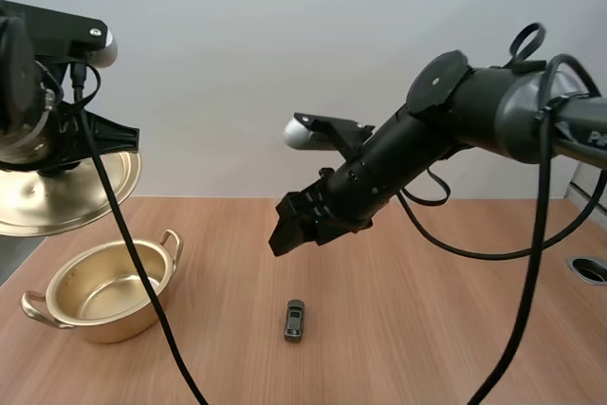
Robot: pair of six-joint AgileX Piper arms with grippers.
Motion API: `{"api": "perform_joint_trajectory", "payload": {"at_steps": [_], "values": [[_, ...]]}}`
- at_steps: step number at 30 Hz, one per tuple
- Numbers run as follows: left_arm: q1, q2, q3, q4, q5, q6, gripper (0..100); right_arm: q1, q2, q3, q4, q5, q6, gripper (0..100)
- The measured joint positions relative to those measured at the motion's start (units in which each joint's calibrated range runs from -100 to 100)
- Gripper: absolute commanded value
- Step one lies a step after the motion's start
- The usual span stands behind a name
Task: Open the pot, put the car inside, and close it
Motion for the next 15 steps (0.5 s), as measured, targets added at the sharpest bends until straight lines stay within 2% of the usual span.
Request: {"api": "perform_joint_trajectory", "payload": {"at_steps": [6,11,15], "values": [[0.00,-7.2,0.0,-0.1,3.2,1.1,0,0.0,3.5,8.1,0.7,-0.5,-3.2,100],[0.00,-8.2,0.0,-0.4,4.2,1.1,0,0.0,3.8,14.9,0.6,-8.5,-6.4,100],[0.00,-8.2,0.0,-2.1,5.4,1.1,0,0.2,5.3,15.9,0.7,-11.7,-7.6,100]]}}
